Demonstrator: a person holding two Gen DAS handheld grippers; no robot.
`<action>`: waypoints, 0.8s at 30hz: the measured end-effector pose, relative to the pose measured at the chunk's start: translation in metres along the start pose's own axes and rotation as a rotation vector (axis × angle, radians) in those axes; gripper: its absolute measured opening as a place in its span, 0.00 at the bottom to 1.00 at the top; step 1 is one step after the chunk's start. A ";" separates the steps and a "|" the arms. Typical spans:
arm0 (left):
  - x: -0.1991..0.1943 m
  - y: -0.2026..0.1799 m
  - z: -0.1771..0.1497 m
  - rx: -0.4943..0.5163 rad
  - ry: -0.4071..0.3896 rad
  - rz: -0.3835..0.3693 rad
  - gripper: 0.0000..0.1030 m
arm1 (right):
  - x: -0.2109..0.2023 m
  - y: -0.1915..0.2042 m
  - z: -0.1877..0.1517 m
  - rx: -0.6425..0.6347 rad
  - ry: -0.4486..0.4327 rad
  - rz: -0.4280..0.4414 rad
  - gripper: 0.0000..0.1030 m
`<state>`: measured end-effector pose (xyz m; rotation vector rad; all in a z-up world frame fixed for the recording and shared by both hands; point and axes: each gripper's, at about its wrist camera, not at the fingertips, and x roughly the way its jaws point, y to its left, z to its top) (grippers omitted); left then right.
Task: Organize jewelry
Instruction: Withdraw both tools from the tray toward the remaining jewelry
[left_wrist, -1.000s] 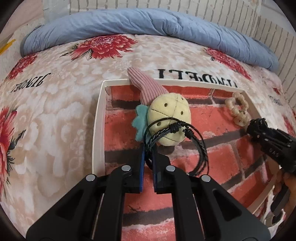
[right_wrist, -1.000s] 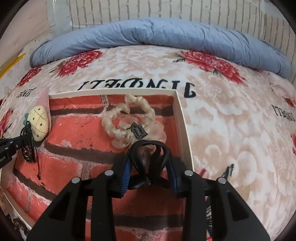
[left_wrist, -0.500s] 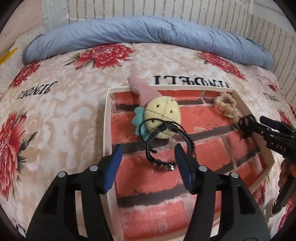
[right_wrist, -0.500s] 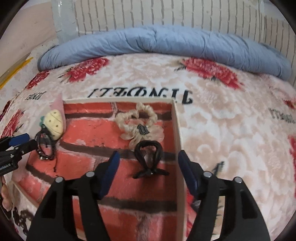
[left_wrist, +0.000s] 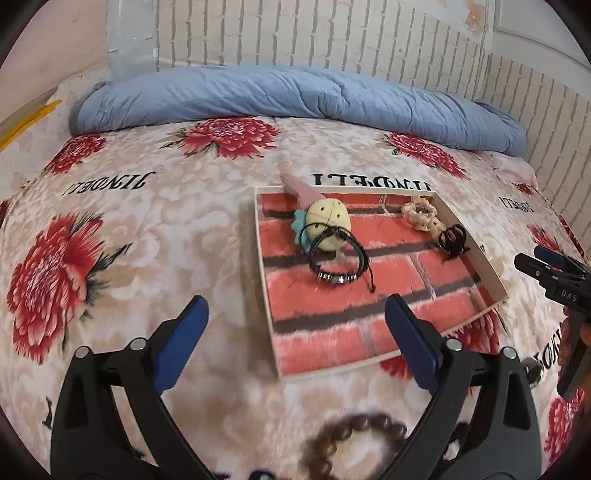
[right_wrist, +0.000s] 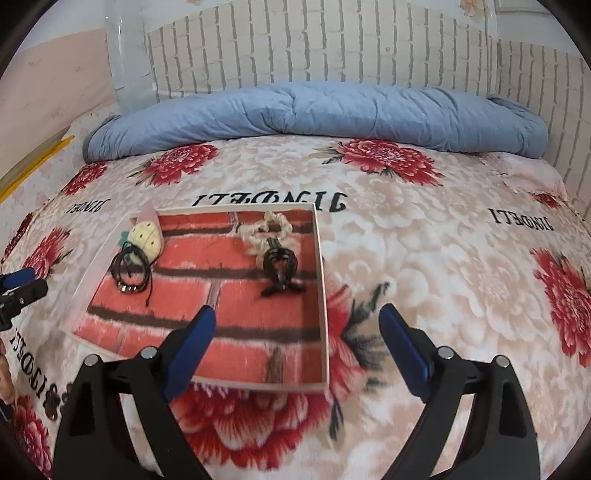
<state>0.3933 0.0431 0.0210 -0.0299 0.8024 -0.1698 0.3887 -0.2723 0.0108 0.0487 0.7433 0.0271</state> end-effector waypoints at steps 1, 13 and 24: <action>-0.005 0.002 -0.004 -0.002 -0.002 0.002 0.92 | -0.004 0.000 -0.003 0.005 -0.001 0.001 0.86; -0.056 0.020 -0.061 0.009 -0.018 0.043 0.95 | -0.049 0.023 -0.049 0.016 -0.014 0.033 0.91; -0.083 0.020 -0.109 -0.017 -0.014 0.056 0.95 | -0.075 0.021 -0.096 0.006 -0.019 0.002 0.91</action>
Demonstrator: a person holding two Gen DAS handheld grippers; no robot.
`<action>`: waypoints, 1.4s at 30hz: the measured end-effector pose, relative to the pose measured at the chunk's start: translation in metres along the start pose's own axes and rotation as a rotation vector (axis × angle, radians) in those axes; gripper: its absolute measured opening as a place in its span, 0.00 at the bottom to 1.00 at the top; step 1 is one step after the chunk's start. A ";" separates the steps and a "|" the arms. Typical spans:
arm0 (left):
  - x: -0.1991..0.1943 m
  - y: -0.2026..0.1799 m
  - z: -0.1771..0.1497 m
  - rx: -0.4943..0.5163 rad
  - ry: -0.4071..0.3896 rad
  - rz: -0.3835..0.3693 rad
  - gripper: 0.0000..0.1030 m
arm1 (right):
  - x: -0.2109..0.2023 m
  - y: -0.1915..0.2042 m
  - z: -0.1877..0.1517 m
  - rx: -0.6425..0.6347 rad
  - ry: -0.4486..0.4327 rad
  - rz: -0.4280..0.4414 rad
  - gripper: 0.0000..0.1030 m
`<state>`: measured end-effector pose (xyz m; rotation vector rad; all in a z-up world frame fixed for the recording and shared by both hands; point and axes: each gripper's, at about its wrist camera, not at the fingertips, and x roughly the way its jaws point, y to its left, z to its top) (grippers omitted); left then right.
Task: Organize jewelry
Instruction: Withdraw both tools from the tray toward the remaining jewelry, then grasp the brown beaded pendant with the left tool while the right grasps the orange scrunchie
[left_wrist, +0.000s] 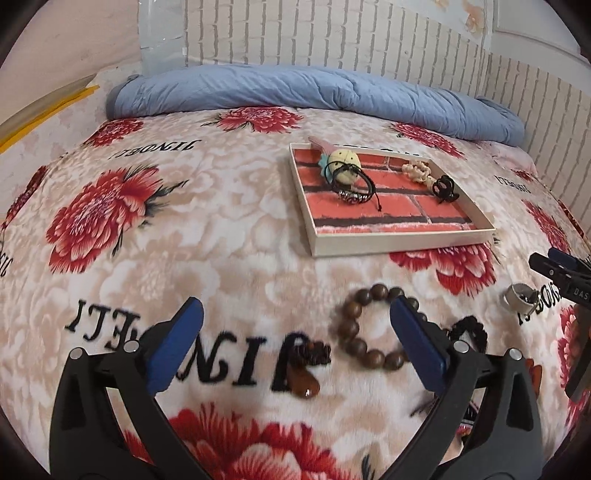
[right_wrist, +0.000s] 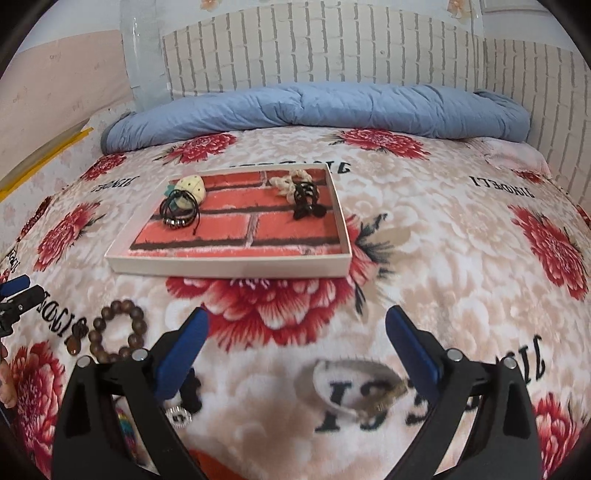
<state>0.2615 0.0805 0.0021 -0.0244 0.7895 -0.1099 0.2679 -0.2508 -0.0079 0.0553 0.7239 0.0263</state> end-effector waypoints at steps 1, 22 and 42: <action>-0.001 0.001 -0.003 -0.003 0.002 -0.003 0.95 | -0.003 -0.002 -0.003 0.000 0.000 -0.009 0.91; -0.005 0.016 -0.051 -0.006 0.014 0.036 0.95 | -0.038 -0.009 -0.075 -0.030 0.023 -0.052 0.91; 0.015 0.021 -0.064 -0.029 0.059 0.020 0.95 | -0.055 0.013 -0.112 -0.065 0.039 -0.034 0.91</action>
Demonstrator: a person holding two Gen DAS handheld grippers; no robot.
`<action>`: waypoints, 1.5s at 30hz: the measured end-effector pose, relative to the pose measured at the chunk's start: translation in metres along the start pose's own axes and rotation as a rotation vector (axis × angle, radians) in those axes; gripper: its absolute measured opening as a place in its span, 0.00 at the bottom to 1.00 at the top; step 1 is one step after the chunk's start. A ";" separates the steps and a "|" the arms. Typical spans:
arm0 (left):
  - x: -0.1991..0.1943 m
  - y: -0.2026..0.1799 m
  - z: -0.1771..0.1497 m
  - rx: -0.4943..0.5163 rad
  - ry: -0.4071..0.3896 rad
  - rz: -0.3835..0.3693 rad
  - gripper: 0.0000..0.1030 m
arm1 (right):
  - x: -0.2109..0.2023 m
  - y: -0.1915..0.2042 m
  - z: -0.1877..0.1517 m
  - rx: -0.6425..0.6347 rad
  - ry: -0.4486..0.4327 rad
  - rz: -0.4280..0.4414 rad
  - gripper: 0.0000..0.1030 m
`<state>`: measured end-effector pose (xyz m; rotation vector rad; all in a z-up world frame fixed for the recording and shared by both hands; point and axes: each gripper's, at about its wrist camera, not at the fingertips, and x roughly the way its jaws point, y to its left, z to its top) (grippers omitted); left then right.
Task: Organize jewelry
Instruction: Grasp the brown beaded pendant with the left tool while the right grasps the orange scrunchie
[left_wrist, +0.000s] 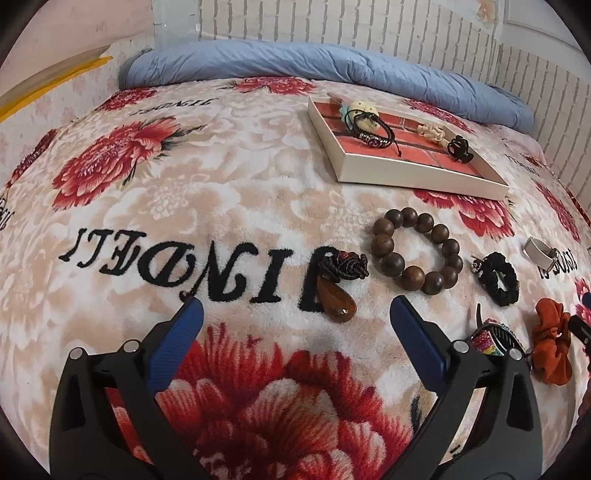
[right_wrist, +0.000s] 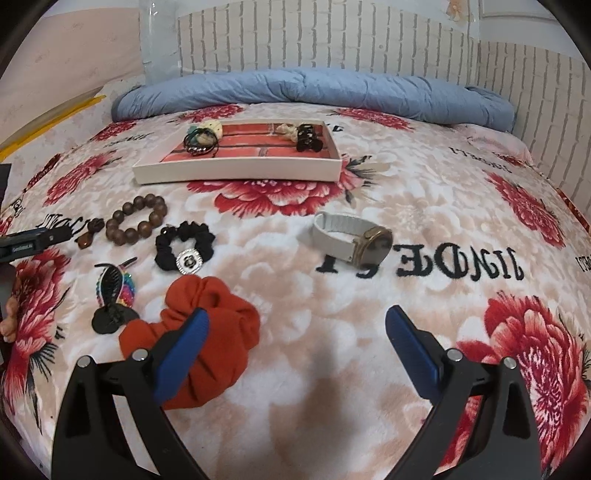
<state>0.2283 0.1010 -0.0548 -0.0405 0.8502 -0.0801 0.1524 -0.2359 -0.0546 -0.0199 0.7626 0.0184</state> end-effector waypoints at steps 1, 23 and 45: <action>0.001 0.000 0.000 -0.001 0.000 -0.002 0.95 | 0.002 0.001 -0.001 -0.003 0.005 -0.005 0.91; 0.046 -0.020 0.020 0.072 0.081 -0.015 0.68 | 0.032 0.023 -0.005 -0.049 0.100 0.065 0.57; 0.039 -0.011 0.021 0.034 0.055 -0.041 0.27 | 0.028 0.011 0.013 -0.034 0.071 0.156 0.15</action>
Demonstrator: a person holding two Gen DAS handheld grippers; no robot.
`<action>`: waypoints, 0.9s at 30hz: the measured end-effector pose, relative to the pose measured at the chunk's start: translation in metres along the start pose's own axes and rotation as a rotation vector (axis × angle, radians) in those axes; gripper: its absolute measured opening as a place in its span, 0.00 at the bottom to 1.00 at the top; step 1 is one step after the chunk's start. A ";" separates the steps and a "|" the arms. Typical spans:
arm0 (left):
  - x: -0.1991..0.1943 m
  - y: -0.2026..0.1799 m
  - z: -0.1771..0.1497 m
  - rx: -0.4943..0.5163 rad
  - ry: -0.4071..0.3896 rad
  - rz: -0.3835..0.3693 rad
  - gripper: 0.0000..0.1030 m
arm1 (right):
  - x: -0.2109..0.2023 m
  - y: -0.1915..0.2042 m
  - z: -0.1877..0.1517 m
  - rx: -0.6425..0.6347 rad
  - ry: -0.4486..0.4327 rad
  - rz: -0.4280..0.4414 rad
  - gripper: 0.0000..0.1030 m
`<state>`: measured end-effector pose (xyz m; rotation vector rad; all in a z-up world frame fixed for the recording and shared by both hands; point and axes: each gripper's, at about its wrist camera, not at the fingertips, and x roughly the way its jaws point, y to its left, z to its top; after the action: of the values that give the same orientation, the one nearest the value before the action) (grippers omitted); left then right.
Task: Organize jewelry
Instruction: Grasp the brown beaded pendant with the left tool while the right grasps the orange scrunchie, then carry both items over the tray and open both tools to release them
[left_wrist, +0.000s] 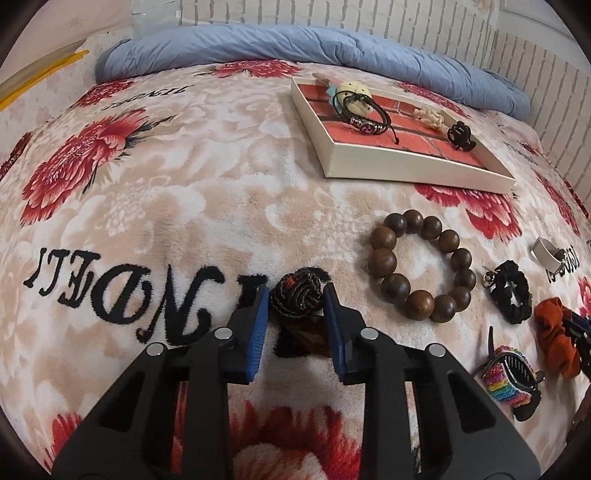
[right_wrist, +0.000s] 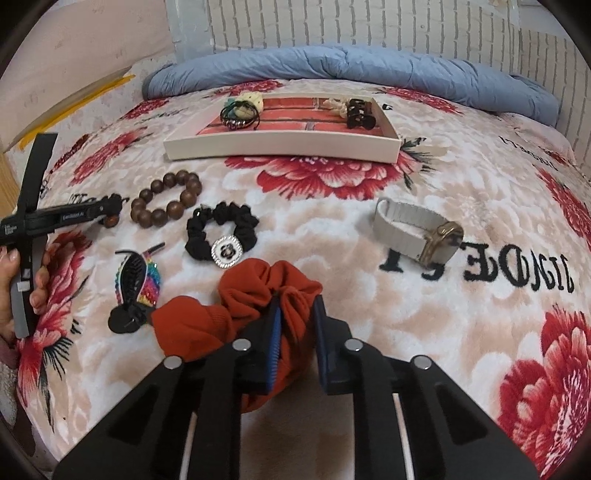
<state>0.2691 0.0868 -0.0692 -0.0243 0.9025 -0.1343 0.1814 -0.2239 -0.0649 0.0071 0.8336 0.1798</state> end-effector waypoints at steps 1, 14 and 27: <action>-0.002 0.000 0.000 0.003 -0.005 0.002 0.27 | -0.001 -0.003 0.002 0.004 -0.007 -0.002 0.15; -0.023 -0.018 0.043 0.002 -0.079 -0.043 0.27 | -0.004 -0.028 0.057 0.033 -0.108 0.001 0.11; -0.003 -0.051 0.115 0.013 -0.139 -0.109 0.27 | 0.019 -0.040 0.167 0.067 -0.245 0.020 0.11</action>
<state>0.3519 0.0329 0.0082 -0.0705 0.7611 -0.2373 0.3233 -0.2498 0.0301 0.0989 0.5951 0.1655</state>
